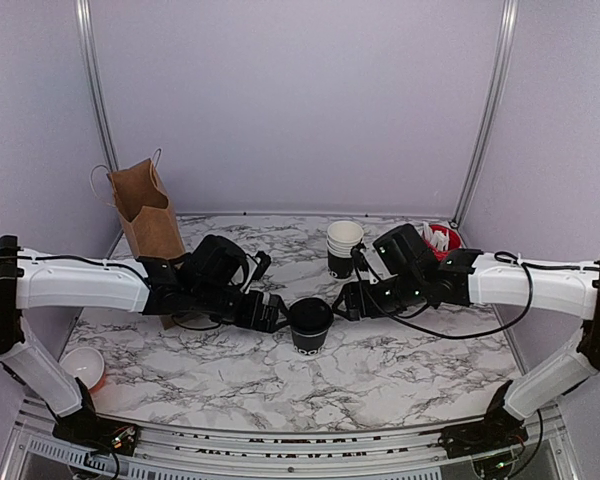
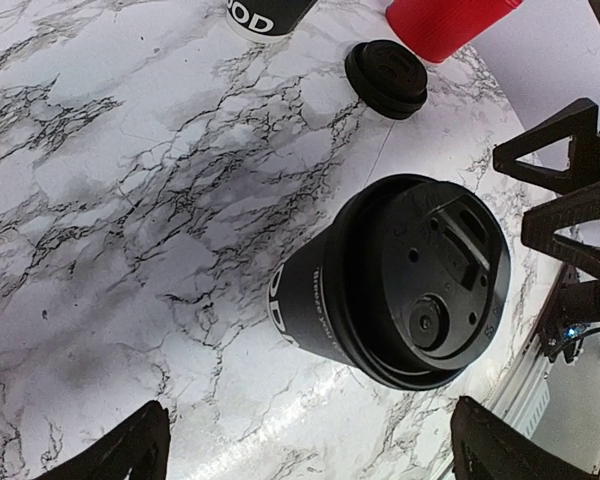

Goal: Pack the takeout coffee

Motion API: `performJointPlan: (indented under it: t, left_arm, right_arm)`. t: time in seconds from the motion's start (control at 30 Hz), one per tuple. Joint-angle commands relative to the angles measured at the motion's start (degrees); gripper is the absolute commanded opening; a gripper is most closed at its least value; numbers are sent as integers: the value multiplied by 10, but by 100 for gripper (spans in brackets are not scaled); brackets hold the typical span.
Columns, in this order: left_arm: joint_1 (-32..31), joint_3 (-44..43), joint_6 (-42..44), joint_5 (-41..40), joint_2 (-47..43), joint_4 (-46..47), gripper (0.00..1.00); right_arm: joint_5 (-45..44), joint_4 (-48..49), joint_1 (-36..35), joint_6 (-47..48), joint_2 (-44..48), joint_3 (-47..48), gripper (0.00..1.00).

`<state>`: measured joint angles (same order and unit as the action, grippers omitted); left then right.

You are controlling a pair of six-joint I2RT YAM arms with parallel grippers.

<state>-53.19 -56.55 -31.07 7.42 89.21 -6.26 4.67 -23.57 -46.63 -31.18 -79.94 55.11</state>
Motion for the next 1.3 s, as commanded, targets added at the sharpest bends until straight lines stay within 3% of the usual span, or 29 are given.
performJointPlan:
  t: [0.0, 0.7, 1.27]
  left_arm:
    - [2, -40, -16, -10, 27, 6, 99]
    - [2, -56, -19, -21, 84, 1, 99]
    - [3, -62, -15, -33, 97, -12, 99]
  right_arm:
    - [11, 38, 8, -17, -22, 23, 73]
    - [4, 72, 17, -33, -31, -15, 73]
    - [-48, -34, -1, 4, -101, -14, 71]
